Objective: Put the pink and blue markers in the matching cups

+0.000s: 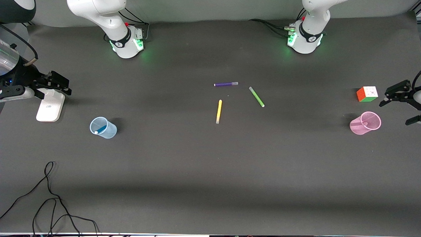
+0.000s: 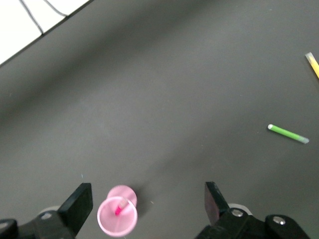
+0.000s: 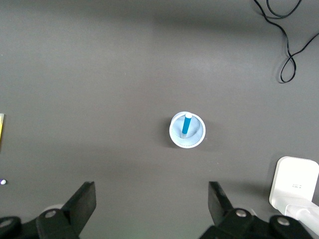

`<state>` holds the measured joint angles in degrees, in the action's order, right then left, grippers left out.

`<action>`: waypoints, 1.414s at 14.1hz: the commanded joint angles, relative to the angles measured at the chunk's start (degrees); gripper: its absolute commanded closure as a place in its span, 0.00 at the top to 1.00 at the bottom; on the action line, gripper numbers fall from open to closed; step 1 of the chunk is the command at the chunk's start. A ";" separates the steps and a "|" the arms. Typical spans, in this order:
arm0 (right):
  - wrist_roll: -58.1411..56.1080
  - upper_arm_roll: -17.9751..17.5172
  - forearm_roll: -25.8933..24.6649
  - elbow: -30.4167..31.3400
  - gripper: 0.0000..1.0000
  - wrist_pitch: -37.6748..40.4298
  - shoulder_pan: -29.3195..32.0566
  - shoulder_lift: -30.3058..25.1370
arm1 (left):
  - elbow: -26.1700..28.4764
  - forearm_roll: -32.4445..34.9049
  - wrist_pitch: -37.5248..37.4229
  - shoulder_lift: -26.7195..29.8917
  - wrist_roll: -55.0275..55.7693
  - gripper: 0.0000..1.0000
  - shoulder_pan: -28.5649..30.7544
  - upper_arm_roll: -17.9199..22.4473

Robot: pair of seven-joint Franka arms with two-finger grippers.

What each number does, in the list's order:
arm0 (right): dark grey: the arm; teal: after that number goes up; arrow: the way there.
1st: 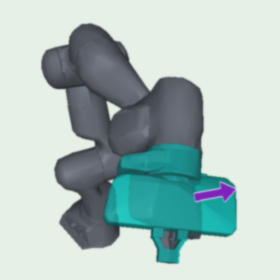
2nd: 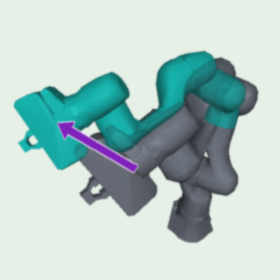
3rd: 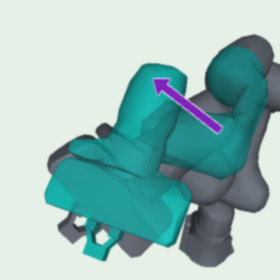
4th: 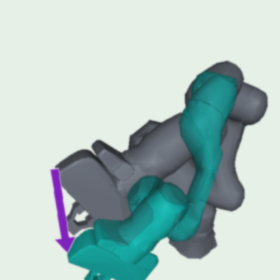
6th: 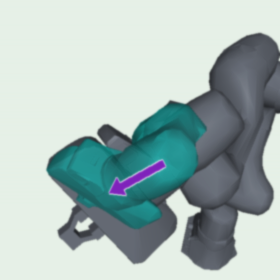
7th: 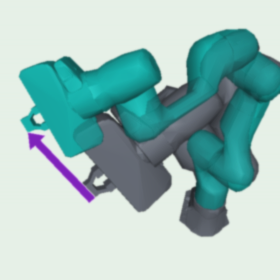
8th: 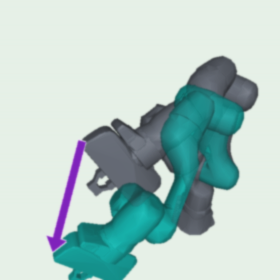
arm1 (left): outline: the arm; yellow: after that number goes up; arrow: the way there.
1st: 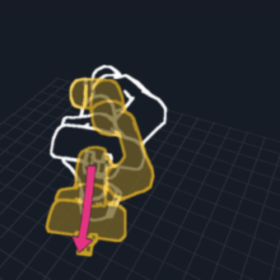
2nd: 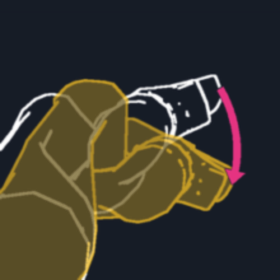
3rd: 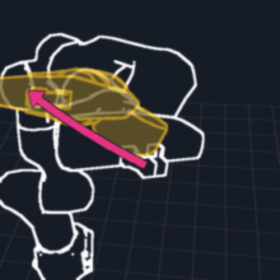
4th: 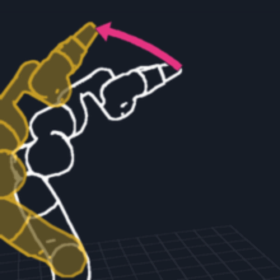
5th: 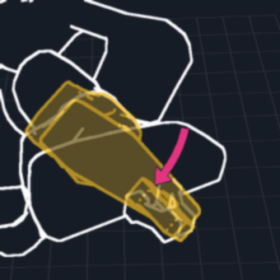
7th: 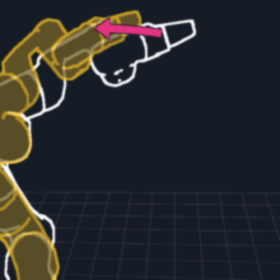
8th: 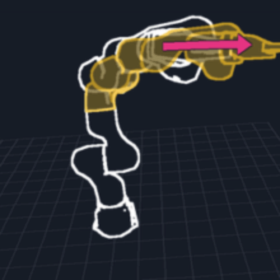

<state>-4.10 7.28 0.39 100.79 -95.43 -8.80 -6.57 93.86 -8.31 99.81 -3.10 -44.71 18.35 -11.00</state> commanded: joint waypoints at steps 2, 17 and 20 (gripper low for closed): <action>-0.21 -0.16 1.55 -1.12 1.00 1.73 0.54 0.50 | -7.80 9.25 -8.04 -3.13 24.43 1.00 -10.15 0.98; -0.47 0.01 1.11 -2.97 1.00 1.73 0.45 1.65 | -6.08 13.22 -14.22 -3.16 49.28 1.00 -18.87 1.59; -0.47 0.01 1.11 -3.15 1.00 1.73 0.45 1.56 | 1.75 14.11 -7.54 1.85 49.19 1.00 -18.88 1.68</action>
<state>-4.09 7.33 0.42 99.42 -94.66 -8.67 -5.73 88.69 4.45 88.06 -6.67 3.46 0.03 -9.70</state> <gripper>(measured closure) 0.000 0.000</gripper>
